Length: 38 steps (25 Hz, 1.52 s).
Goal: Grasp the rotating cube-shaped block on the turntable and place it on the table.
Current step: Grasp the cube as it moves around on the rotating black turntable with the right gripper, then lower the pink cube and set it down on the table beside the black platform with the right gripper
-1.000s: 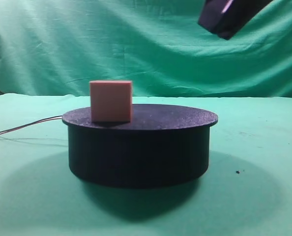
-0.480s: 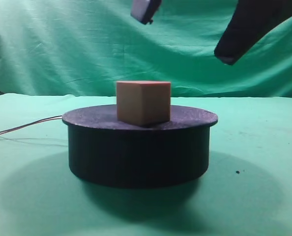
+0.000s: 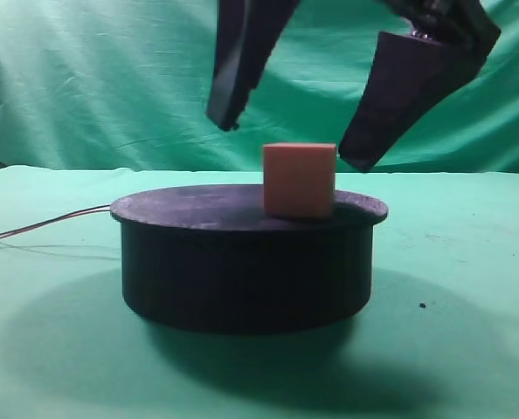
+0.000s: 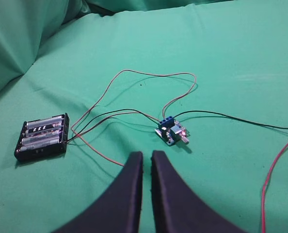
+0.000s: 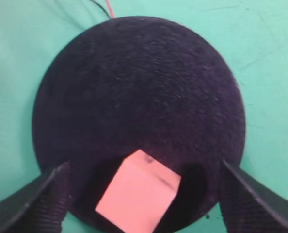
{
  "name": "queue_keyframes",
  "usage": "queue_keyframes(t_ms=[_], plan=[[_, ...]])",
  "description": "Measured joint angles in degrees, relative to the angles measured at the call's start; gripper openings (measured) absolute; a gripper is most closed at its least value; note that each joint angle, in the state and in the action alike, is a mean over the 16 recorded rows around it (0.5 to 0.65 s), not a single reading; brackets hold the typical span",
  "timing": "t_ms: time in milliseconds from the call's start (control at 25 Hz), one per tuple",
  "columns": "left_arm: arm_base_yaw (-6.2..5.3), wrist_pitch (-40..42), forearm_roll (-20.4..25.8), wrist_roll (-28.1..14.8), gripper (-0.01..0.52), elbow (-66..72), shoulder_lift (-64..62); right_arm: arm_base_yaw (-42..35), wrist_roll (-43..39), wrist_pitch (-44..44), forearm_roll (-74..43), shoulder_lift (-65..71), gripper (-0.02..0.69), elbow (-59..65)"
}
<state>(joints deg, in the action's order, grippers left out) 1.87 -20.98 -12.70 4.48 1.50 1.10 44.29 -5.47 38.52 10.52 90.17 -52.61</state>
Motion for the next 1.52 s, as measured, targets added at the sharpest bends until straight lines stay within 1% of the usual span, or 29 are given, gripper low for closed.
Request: queue_keyframes(t_ms=[320, 400, 480, 680, 800, 880, 1120, 1240, 1360, 1440, 1520], plan=[[0.00, 0.0, 0.0, 0.0, 0.000, 0.0, 0.0, -1.1, -7.6, 6.0, -11.0, -1.8, 0.276, -3.3], [0.00, 0.0, 0.0, 0.0, 0.000, 0.0, 0.0, -2.1, -8.6, 7.3, -12.7, -2.9, 0.243, -3.5], [0.00, 0.0, 0.0, 0.0, 0.000, 0.0, 0.0, -3.4, -9.1, 8.1, -13.6, -4.0, 0.229, -2.9], [0.00, 0.0, 0.0, 0.0, 0.000, 0.0, 0.0, -7.0, -8.7, 7.7, -13.2, -5.7, 0.230, 0.6], [0.00, 0.0, 0.0, 0.0, 0.000, 0.0, 0.0, -9.1, -7.1, 6.1, -11.3, -5.8, 0.246, 3.5], [0.00, 0.0, 0.0, 0.0, 0.000, 0.0, 0.0, -10.3, -5.9, 4.6, -9.7, -5.4, 0.277, 5.5], [0.00, 0.0, 0.0, 0.0, 0.000, 0.0, 0.0, -11.8, -3.2, 1.4, -5.9, -3.9, 0.411, 8.8], [0.00, 0.0, 0.0, 0.0, 0.000, 0.0, 0.0, -11.9, -2.5, 1.9, -5.4, -4.9, 0.445, 8.2], [0.00, 0.0, 0.0, 0.0, 0.000, 0.0, 0.0, -11.9, -2.5, 3.1, -5.4, -7.7, 0.433, 7.3], [0.00, 0.0, 0.0, 0.0, 0.000, 0.0, 0.0, -11.9, -2.9, 4.3, -5.8, -10.5, 0.397, 6.8], [0.00, 0.0, 0.0, 0.0, 0.000, 0.0, 0.0, -11.9, -3.3, 5.5, -6.3, -13.8, 0.337, 6.4]])
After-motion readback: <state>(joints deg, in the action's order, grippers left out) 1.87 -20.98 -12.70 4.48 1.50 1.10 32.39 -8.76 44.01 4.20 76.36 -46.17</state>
